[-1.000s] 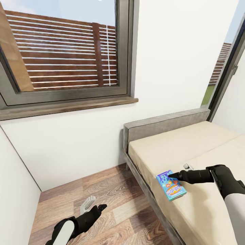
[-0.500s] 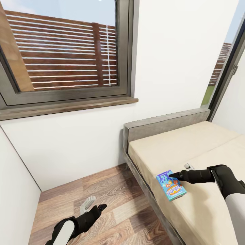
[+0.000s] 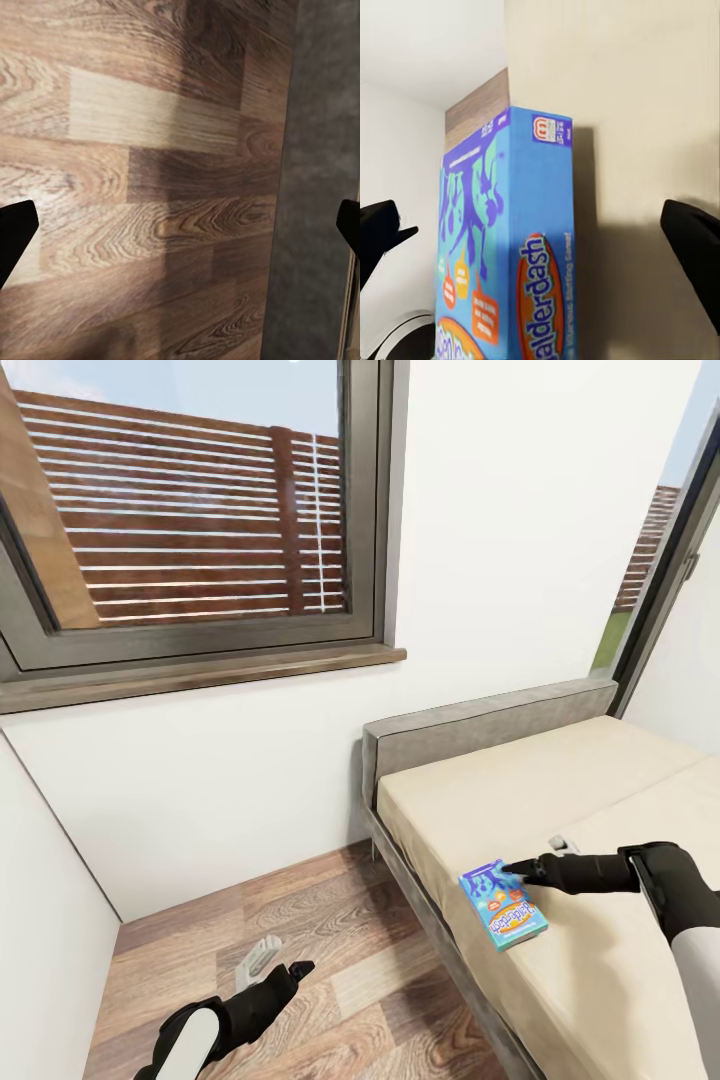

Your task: Put all the toys in the child's room - the three board games (two on the bed and one on the table), the two jigsaw puzzles on the table, and the tennis ball on the table - inside the toy box on the table in the child's room.

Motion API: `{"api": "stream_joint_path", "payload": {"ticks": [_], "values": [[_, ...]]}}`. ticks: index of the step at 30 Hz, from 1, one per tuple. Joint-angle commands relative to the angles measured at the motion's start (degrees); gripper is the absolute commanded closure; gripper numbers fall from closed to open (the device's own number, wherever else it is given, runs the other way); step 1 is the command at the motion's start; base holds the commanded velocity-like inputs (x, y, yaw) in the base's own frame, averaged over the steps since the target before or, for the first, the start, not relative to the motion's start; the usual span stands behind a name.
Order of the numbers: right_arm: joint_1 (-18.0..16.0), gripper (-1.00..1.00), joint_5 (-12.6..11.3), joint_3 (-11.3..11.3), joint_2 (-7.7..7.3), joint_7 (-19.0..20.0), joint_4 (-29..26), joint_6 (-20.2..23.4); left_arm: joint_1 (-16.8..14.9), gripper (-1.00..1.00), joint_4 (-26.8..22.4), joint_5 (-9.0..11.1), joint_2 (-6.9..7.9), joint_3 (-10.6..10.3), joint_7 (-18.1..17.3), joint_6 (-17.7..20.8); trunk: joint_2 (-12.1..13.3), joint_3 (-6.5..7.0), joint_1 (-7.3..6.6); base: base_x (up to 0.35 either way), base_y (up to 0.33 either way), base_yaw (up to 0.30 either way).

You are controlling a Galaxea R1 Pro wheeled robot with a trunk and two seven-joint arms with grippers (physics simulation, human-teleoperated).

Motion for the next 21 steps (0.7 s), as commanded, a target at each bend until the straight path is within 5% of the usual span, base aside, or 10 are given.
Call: {"api": "stream_joint_path", "payload": {"ticks": [1, 21], "values": [[-0.04, -1.0, 0.8, -0.22, 0.03, 0.43, -0.04, 0.31, -0.02, -1.0, -0.08, 0.61, 0.0, -0.01, 0.54, 0.12, -0.02, -0.06, -0.01, 0.0, 0.0, 0.0], [0.15, -1.0, -6.78, -0.76, -3.61, 0.48, -1.62, -0.45, -0.13, -1.0, 0.33, 0.61, -0.02, -0.08, 0.51, 0.06, -0.02, -0.06, -0.01, 0.0, 0.0, 0.0]]}}
